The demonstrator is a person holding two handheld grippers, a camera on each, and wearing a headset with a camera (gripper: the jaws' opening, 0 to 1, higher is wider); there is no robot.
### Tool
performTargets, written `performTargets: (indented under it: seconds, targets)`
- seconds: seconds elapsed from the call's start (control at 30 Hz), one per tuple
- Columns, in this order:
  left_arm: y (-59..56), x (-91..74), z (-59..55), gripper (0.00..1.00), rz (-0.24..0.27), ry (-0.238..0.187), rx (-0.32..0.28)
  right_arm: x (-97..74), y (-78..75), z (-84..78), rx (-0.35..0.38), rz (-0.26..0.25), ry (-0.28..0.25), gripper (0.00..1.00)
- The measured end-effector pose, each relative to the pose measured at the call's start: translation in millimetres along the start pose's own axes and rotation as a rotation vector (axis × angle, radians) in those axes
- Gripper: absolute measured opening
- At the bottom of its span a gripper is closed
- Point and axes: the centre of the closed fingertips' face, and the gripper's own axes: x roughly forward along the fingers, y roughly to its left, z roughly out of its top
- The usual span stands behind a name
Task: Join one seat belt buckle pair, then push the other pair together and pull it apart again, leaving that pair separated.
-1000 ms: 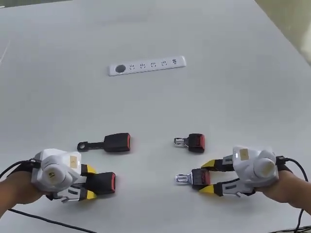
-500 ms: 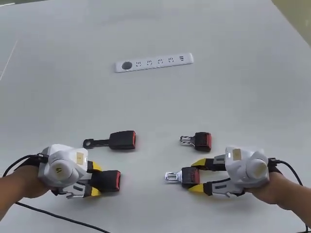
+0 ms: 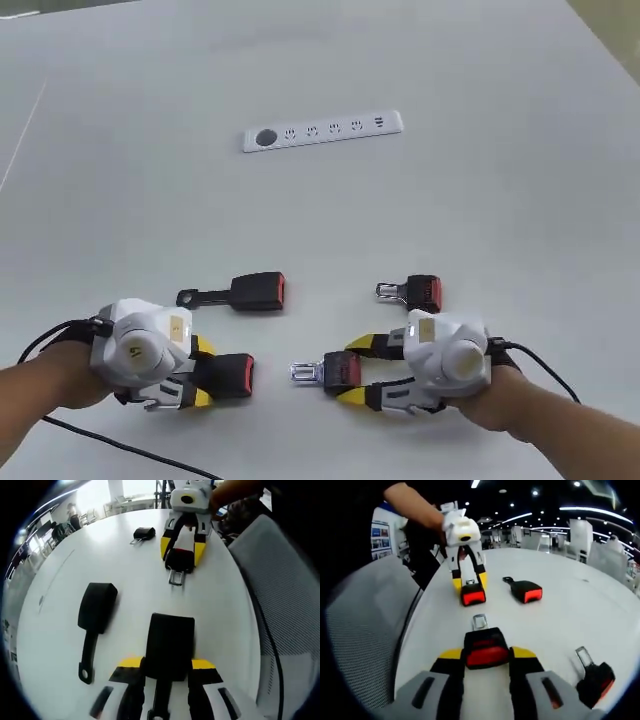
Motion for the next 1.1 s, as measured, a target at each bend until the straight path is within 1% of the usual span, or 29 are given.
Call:
performTargets:
  seconds: [0.03,0.07,0.1,0.13,0.17,0.2,0.3,0.33,0.5,0.53,0.57,0.73,0.83,0.87,1.0,1.1]
  targets:
    - [0.0,0.0,0.0,0.34,0.0,0.002,0.001,1.4,-0.9,1.7,-0.002,-0.004,-0.002,0.34]
    - [-0.2,0.1,0.2,0.34,0.001,0.005,0.001,5.2,2.7,2.8,-0.001,-0.004,-0.008,0.34]
    - [-0.3,0.2,0.3,0.34,0.001,0.009,0.001,5.2,1.5,4.0,0.0,-0.004,-0.011,0.34]
    - [-0.5,0.2,0.5,0.34,0.001,0.013,0.005,8.1,4.5,4.8,0.002,-0.008,-0.015,0.34]
    - [-0.6,0.2,0.6,0.34,0.0,0.015,0.006,8.6,2.2,7.0,0.003,-0.009,-0.018,0.34]
    - [-0.5,0.1,0.4,0.34,0.001,0.016,0.007,10.7,5.2,7.7,0.006,-0.007,-0.019,0.34]
    - [-0.4,0.2,0.4,0.34,0.001,0.018,0.008,17.5,6.0,12.8,0.002,0.002,-0.02,0.34]
    - [-0.4,0.3,0.6,0.34,0.001,0.02,0.009,19.7,8.4,14.0,-0.005,0.005,-0.022,0.34]
    - [0.2,0.4,0.7,0.34,-0.003,0.031,0.019,29.6,8.0,19.9,-0.007,0.017,-0.02,0.34]
    - [0.3,0.5,0.6,0.34,-0.003,0.03,0.019,31.4,11.3,20.5,-0.01,0.021,-0.021,0.34]
    - [0.3,0.6,0.6,0.34,-0.003,0.028,0.021,32.9,8.6,22.3,-0.009,0.022,-0.02,0.34]
    - [-0.4,1.4,-0.1,0.34,0.002,0.024,0.028,39.2,7.9,26.3,-0.002,0.018,-0.023,0.34]
    - [-0.2,1.4,0.1,0.34,0.001,0.019,0.028,46.4,8.2,31.3,-0.003,0.023,-0.022,0.34]
    - [0.2,1.5,-0.6,0.34,0.0,0.021,0.027,47.1,8.7,31.4,-0.017,0.025,-0.016,0.34]
    - [-0.1,2.0,-0.6,0.34,0.004,0.019,0.031,45.9,6.8,30.5,0.006,0.029,-0.016,0.34]
    - [-0.6,2.3,-0.4,0.33,0.003,0.027,0.044,50.9,7.5,33.3,0.007,0.027,-0.009,0.34]
